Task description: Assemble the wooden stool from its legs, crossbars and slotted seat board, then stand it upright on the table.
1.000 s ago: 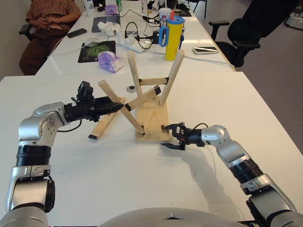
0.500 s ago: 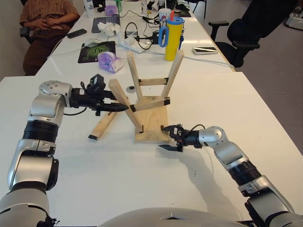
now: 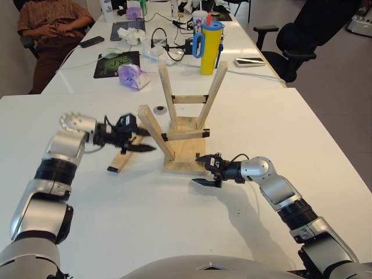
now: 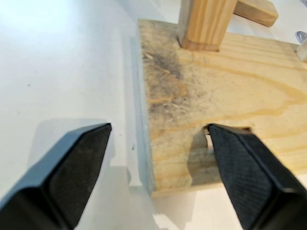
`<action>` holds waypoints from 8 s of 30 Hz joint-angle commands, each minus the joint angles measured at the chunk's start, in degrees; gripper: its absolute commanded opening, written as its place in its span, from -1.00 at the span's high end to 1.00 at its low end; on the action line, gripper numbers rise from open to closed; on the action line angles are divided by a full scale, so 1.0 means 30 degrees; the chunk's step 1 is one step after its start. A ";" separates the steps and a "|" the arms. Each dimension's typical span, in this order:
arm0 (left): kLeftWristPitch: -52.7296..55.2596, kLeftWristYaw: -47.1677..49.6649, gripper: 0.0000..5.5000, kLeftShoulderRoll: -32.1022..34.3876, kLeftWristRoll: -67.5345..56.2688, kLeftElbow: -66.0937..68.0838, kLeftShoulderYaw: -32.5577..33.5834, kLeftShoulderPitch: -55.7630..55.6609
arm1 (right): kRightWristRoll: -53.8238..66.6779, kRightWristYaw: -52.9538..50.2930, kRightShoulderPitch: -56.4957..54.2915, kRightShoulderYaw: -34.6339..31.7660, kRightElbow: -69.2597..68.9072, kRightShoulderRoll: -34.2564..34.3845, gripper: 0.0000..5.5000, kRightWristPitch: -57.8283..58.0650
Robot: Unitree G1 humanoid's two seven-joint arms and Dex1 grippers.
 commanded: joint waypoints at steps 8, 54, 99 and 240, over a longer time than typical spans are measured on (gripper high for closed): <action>-0.0263 0.4197 -0.54 0.1679 0.1540 -0.1840 0.2596 0.3076 | -0.0437 -0.0246 0.0991 0.0652 -0.0023 0.0044 -0.36 0.2561; 0.5458 1.5795 0.26 -0.2347 -0.1856 -0.5904 1.0144 0.4573 | 0.5981 -0.2643 0.3356 -0.3803 -0.6653 0.2651 -0.36 0.8679; 1.8045 1.1892 0.26 -0.2368 -1.8290 -1.6604 0.5430 0.2977 | 2.8039 -0.0481 -0.1123 -1.6394 -0.3212 -0.2786 -0.46 1.7935; -0.4687 2.2443 -0.43 -0.6690 1.2186 -1.8157 0.3979 0.6365 | 0.3813 0.6250 -0.9419 0.0849 0.4026 0.0214 0.25 0.6318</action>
